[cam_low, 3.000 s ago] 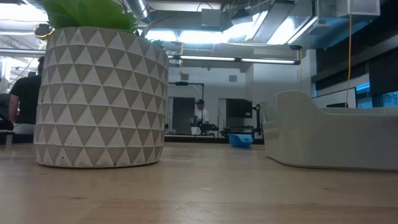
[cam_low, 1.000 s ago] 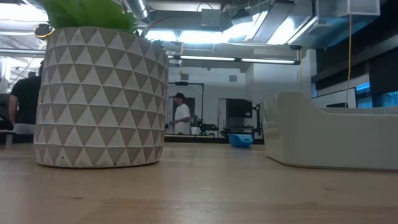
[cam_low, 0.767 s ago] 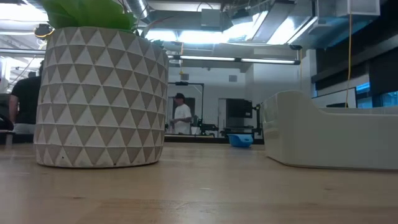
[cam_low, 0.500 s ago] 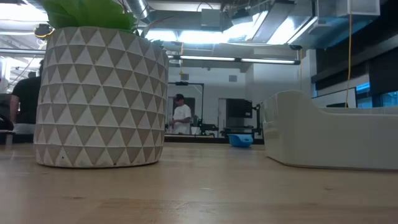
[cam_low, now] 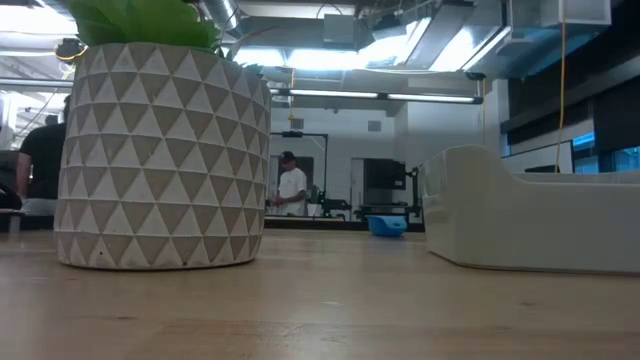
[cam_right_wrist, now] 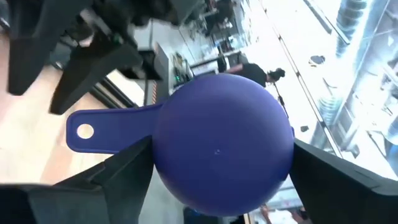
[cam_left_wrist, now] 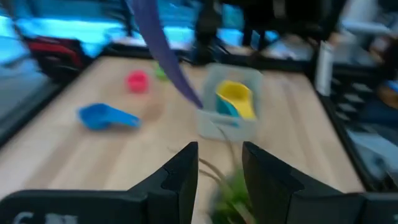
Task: Nest measuring cups in basket
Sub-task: Stack the violet measuring cup on top of the yellow measuring cup in the grey bin
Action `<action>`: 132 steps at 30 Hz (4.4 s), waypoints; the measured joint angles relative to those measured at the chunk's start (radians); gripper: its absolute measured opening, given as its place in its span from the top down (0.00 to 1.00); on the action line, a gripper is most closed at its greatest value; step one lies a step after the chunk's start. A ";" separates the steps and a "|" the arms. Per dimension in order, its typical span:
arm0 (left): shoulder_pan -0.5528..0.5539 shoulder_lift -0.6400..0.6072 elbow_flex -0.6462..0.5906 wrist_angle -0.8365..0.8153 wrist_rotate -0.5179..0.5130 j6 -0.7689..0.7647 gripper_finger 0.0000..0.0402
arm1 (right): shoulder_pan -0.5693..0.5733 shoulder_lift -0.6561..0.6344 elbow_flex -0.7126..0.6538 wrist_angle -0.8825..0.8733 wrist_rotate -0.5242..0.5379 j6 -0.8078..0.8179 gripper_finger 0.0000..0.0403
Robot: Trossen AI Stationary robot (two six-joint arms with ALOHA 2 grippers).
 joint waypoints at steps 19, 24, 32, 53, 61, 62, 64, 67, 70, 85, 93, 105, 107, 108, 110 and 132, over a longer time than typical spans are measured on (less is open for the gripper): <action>0.013 0.000 0.000 0.125 -0.295 0.000 0.71 | -0.064 0.000 0.000 0.000 -0.057 -0.019 0.16; 0.035 0.000 0.000 0.148 -0.294 0.000 0.71 | -0.064 0.000 0.000 0.013 -0.095 -0.019 0.16; 0.068 0.007 0.000 0.150 -0.290 0.000 0.73 | -0.069 0.000 -0.002 0.032 -0.126 -0.019 0.16; 0.076 0.008 0.000 0.154 -0.284 -0.004 0.99 | -0.080 0.000 -0.002 0.034 -0.138 -0.021 0.13; 0.076 0.008 0.000 0.154 -0.283 -0.003 0.99 | -0.080 0.000 -0.002 0.034 -0.138 -0.021 0.12; 0.076 0.008 0.000 0.154 -0.283 -0.003 0.99 | -0.080 0.000 -0.002 0.034 -0.138 -0.021 0.12; 0.076 0.008 0.000 0.153 -0.283 -0.003 0.99 | -0.080 0.000 -0.002 0.033 -0.137 -0.021 0.11; 0.076 0.007 0.001 0.160 -0.287 -0.001 0.99 | -0.084 0.000 -0.002 0.078 -0.108 -0.002 0.08; 0.077 0.006 0.002 0.160 -0.299 0.001 0.99 | -0.090 0.000 -0.002 0.080 -0.085 0.009 0.06; 0.076 0.007 0.001 0.147 -0.362 0.003 1.00 | -0.070 0.000 -0.001 0.026 -0.049 0.007 0.06; 0.075 0.008 0.000 0.143 -0.393 0.003 1.00 | -0.052 -0.009 0.000 -0.054 0.017 0.008 0.06; 0.076 0.019 0.000 0.148 -0.471 0.108 1.00 | -0.064 -0.276 0.001 -0.654 -0.272 0.679 0.06; 0.076 0.033 0.000 0.150 -0.514 0.158 1.00 | -0.092 -0.316 0.001 -0.742 -0.374 0.821 0.06; 0.080 0.044 0.000 0.156 -0.529 0.188 1.00 | -0.106 -0.333 0.001 -0.782 -0.417 0.875 0.06; 0.093 0.076 0.000 0.172 -0.544 0.244 1.00 | -0.136 -0.358 0.001 -0.834 -0.494 0.969 0.06; 0.128 0.473 0.000 0.456 -0.582 0.896 0.99 | -0.393 -0.320 0.000 -0.896 -0.900 1.454 0.06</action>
